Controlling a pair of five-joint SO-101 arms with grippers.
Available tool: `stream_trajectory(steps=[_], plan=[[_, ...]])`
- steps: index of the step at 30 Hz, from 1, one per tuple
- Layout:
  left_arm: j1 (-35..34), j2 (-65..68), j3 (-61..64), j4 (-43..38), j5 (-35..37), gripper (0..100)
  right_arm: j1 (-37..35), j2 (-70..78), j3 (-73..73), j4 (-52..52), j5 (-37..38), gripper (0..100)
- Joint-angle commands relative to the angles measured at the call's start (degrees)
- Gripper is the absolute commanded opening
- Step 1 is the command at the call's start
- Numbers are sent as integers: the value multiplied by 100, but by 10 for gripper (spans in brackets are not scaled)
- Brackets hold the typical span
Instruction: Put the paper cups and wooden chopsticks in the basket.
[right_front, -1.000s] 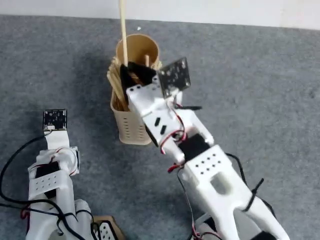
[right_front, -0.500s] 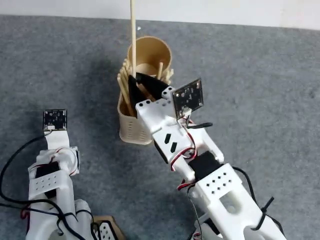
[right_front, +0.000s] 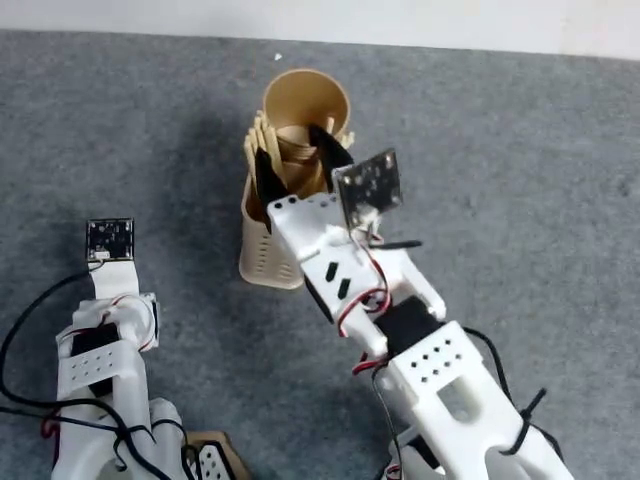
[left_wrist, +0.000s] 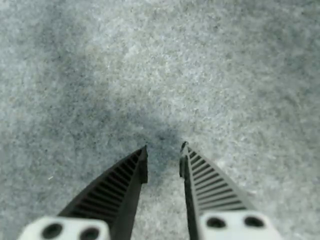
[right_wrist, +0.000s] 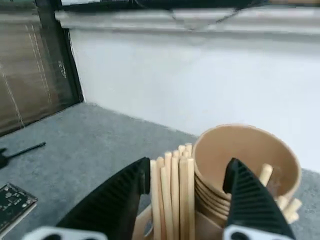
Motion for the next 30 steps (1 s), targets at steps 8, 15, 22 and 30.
stream_trajectory(steps=[8,15,22,30], plan=[[66,-110,-75,-79,-44,140,295,110,-3196,3407,-308,241],[84,-127,-593,141,-18,140,866,13,-3899,5736,-334,191],[365,-127,-1165,993,0,140,1218,-1095,-3354,6123,-308,7],[1103,-127,-1429,1248,607,140,2167,-2949,154,5429,-290,6]])
